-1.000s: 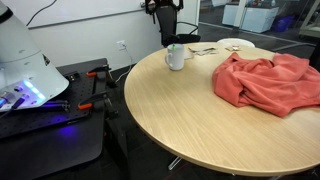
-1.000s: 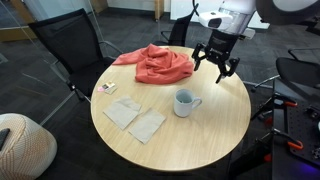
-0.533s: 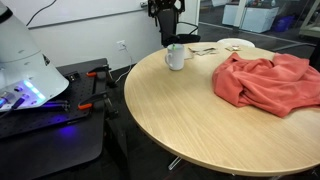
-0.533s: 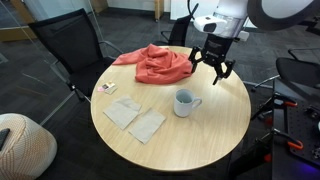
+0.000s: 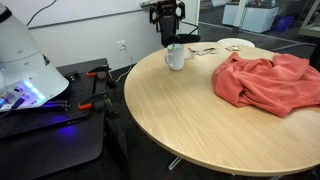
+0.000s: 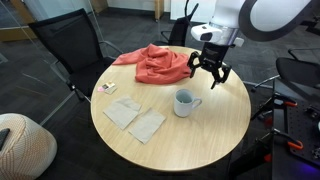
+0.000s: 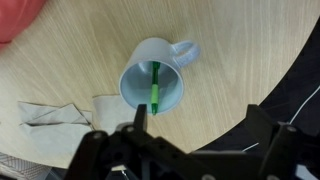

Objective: Remove the marker from the mug cup

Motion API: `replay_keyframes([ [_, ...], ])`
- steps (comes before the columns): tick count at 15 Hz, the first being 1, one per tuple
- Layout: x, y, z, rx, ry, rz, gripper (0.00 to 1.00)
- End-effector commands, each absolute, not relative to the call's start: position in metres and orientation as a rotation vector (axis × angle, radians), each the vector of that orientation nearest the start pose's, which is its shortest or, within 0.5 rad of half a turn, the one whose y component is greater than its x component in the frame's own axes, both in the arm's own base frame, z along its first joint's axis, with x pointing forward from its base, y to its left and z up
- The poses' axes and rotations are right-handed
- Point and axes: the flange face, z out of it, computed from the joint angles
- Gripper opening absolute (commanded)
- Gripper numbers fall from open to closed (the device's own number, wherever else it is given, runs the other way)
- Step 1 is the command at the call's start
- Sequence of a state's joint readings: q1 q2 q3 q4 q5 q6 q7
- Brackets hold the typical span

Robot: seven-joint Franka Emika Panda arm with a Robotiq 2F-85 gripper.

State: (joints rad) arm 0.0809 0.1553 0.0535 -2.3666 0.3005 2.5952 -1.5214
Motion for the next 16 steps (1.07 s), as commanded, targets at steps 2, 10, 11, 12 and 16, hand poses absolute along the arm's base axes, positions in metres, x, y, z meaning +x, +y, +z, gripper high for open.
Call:
replay_keyframes([
  [2,0.536,0.062,0.234,-2.276,-2.061,-0.29,1.0],
  [10,0.564,0.067,0.221,-2.244,-2.076,-0.309,0.92],
  [11,0.565,0.067,0.22,-2.236,-2.09,-0.289,0.72],
  [12,0.566,0.068,0.219,-2.219,-2.105,-0.268,0.66],
  [16,0.569,0.07,0.214,-2.177,-2.145,-0.222,0.49],
])
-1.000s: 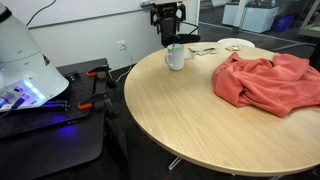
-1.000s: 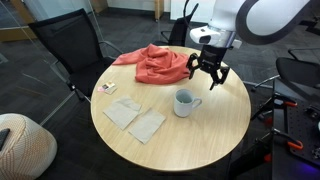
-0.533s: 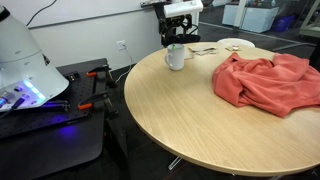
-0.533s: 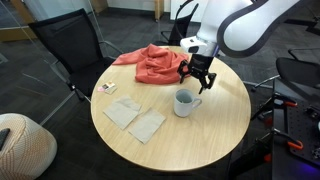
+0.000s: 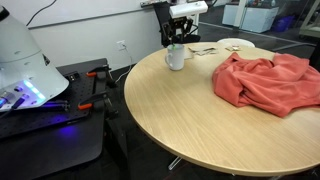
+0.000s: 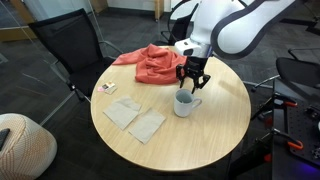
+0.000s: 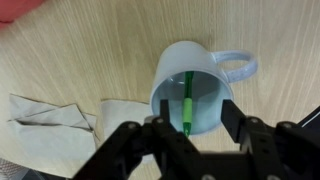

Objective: Remove the marker from the mug cup

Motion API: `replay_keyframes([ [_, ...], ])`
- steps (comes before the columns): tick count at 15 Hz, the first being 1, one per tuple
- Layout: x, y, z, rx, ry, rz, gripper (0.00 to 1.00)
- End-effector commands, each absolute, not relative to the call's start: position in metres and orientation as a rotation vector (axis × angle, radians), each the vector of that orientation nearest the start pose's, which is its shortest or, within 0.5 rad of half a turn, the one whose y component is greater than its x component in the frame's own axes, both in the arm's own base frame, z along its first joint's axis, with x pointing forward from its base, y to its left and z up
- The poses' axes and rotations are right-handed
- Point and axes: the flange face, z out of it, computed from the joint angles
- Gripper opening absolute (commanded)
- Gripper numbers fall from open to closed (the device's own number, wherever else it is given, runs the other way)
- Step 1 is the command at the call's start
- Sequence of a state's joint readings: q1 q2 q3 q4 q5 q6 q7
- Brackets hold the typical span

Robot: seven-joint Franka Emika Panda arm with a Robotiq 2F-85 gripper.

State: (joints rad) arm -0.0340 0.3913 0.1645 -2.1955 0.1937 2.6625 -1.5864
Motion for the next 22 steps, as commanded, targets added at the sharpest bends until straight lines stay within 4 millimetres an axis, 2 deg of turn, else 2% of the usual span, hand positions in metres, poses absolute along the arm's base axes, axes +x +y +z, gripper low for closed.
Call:
replay_keyframes([
  [1,0.57,0.07,0.214,-2.17,-2.151,-0.22,0.46],
  [4,0.573,0.072,0.211,-2.156,-2.161,-0.218,0.46],
  [8,0.575,0.075,0.205,-2.14,-2.161,-0.212,0.32],
  [9,0.575,0.075,0.204,-2.137,-2.16,-0.207,0.33],
  [10,0.575,0.074,0.202,-2.136,-2.158,-0.202,0.27],
  [14,0.575,0.074,0.197,-2.129,-2.153,-0.193,0.27],
  [16,0.576,0.075,0.194,-2.124,-2.151,-0.193,0.35],
  [18,0.578,0.078,0.19,-2.116,-2.153,-0.189,0.36],
  [22,0.58,0.085,0.18,-2.094,-2.154,-0.177,0.34],
])
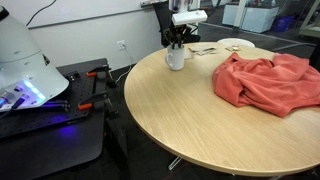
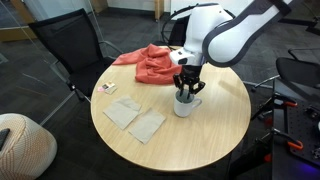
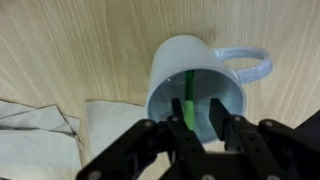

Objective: Remove the marker from the mug cup

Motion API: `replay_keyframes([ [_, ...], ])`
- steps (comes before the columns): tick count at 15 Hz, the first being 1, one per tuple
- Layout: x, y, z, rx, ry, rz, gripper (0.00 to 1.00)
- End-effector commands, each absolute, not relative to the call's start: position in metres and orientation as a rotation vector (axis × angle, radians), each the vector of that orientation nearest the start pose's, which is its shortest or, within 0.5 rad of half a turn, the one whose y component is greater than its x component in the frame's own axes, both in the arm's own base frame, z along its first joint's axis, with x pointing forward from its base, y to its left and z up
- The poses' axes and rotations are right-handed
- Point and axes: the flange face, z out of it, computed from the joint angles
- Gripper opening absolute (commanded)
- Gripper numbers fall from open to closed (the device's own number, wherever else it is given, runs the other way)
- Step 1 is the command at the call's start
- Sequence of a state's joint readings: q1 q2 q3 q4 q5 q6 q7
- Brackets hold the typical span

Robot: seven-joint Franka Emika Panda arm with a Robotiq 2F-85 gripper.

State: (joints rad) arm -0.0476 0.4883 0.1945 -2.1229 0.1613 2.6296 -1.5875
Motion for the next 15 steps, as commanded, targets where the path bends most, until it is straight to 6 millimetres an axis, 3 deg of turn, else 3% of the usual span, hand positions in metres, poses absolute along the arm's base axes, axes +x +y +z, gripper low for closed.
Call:
replay_keyframes([
  [1,0.581,0.087,0.177,2.279,2.349,0.189,0.33],
  [10,0.591,0.098,0.157,2.267,2.399,0.193,0.28],
  [11,0.591,0.099,0.155,2.268,2.401,0.196,0.11],
  [13,0.593,0.099,0.154,2.272,2.399,0.199,0.01],
  [15,0.593,0.097,0.157,2.277,2.388,0.201,0.02],
])
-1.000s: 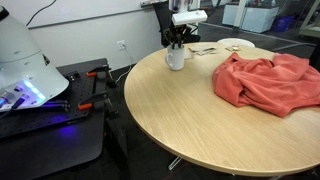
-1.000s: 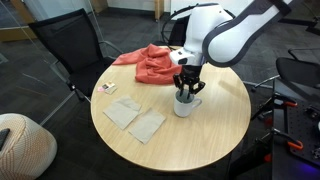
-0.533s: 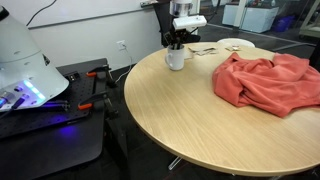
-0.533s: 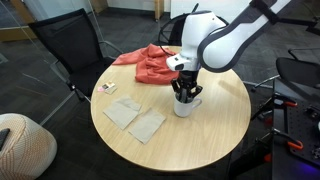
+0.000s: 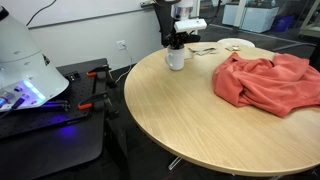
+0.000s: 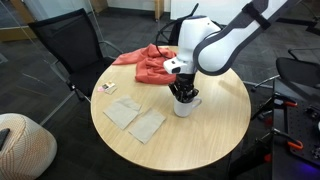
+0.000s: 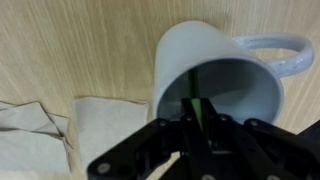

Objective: Remove the marker from the mug cup

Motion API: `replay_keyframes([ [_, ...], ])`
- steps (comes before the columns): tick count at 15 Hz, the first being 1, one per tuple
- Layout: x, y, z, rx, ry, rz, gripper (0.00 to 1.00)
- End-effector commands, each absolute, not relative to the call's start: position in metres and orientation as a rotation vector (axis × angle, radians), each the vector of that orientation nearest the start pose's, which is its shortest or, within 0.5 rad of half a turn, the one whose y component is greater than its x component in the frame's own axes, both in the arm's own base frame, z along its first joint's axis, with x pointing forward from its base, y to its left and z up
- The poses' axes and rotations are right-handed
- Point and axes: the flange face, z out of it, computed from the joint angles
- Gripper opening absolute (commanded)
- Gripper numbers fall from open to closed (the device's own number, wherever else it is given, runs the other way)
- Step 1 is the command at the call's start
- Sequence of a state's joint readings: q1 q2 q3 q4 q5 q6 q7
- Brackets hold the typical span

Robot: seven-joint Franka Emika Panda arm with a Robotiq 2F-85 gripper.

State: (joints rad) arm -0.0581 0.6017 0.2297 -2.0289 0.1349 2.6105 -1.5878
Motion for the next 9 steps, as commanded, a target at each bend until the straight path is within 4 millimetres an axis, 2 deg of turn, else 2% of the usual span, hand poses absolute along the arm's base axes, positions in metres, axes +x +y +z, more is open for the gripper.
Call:
replay_keyframes([
  [1,0.592,0.096,0.161,2.275,2.381,0.202,0.03],
  [5,0.588,0.09,0.184,2.274,2.343,0.224,0.03],
  [9,0.586,0.08,0.225,2.292,2.285,0.287,0.03],
])
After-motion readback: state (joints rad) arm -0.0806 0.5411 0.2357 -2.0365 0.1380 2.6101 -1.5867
